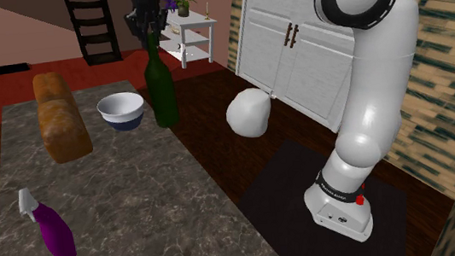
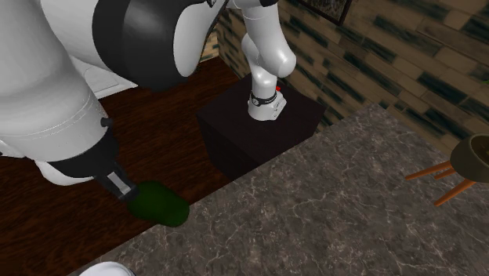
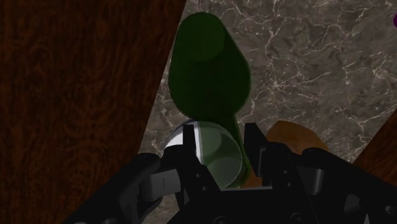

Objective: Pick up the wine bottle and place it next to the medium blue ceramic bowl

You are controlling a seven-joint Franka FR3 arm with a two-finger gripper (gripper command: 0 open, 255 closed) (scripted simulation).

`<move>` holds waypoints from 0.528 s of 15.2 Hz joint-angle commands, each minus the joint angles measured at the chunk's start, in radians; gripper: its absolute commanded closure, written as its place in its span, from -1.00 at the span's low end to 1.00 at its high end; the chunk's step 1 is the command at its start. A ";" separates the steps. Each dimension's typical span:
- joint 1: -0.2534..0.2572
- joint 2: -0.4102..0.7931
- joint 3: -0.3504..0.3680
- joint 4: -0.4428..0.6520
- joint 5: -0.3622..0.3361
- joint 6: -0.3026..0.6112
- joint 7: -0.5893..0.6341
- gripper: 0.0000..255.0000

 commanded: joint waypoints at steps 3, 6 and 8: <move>-0.011 -0.013 -0.001 -0.072 0.006 0.061 0.004 1.00; -0.018 -0.021 -0.002 -0.124 0.009 0.105 0.006 1.00; -0.022 -0.025 -0.003 -0.156 0.011 0.133 0.008 1.00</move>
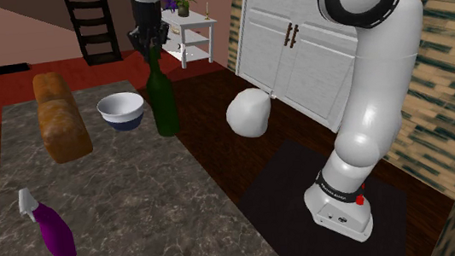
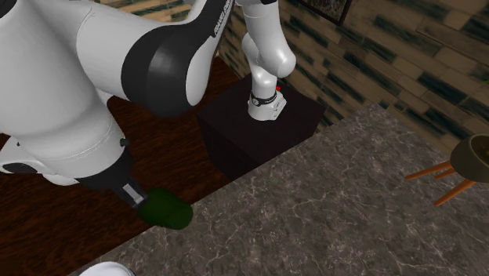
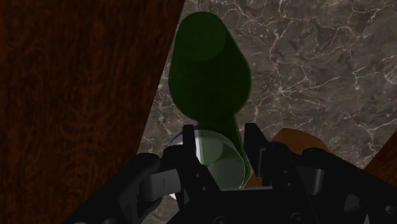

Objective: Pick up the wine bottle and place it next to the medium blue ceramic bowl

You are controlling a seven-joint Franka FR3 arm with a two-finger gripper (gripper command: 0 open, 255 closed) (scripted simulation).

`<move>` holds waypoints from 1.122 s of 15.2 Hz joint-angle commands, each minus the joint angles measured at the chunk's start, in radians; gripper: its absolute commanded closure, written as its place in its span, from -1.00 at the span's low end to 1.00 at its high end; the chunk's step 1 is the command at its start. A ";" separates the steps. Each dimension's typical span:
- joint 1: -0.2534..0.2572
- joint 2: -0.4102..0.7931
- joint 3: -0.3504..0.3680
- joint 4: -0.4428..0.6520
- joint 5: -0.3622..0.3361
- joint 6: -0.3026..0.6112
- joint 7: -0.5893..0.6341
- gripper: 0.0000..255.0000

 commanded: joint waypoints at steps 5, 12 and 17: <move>-0.010 -0.007 -0.003 -0.089 0.001 0.084 0.006 1.00; -0.016 -0.001 -0.007 -0.177 -0.007 0.175 0.017 1.00; -0.016 0.003 -0.008 -0.200 -0.011 0.202 0.021 1.00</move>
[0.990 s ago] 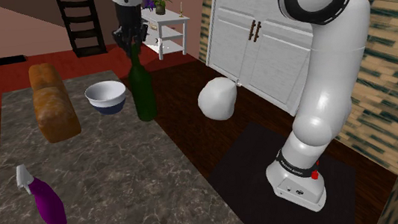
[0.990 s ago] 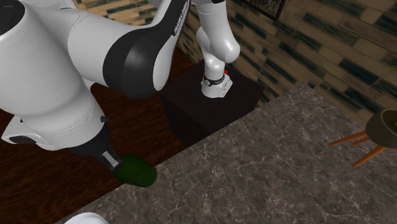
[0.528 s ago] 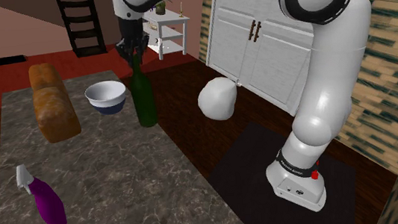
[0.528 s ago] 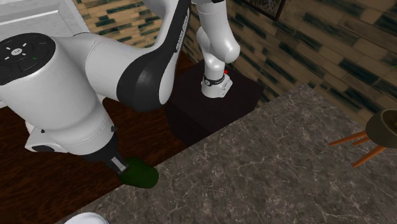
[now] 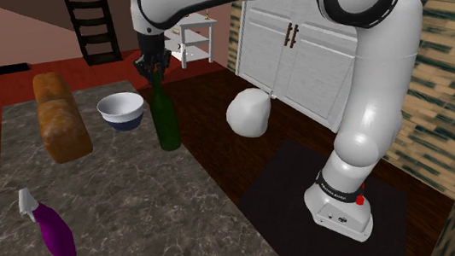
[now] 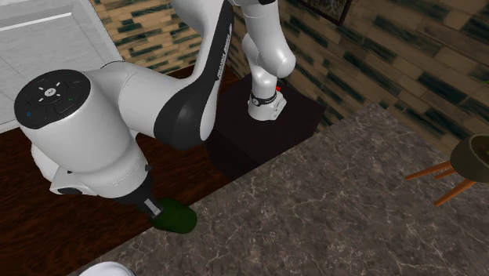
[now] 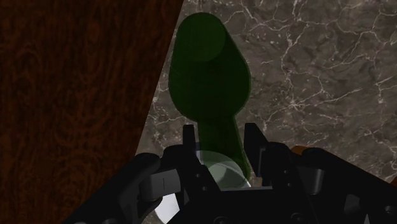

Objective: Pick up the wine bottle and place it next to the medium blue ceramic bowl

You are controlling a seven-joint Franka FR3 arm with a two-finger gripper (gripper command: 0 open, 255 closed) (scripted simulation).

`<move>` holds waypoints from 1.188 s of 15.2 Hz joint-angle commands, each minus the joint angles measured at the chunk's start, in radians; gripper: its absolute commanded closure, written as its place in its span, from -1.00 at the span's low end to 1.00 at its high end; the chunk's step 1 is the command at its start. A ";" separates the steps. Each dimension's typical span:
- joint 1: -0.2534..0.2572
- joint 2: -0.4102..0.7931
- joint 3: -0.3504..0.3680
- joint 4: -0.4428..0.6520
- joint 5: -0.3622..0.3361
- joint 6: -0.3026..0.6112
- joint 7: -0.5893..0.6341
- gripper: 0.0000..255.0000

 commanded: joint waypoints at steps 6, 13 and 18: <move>0.000 -0.001 0.000 -0.002 0.000 0.002 0.000 -1.00; 0.001 -0.017 0.005 0.043 0.012 -0.057 -0.008 -1.00; 0.004 -0.028 0.009 0.090 0.019 -0.112 -0.014 -1.00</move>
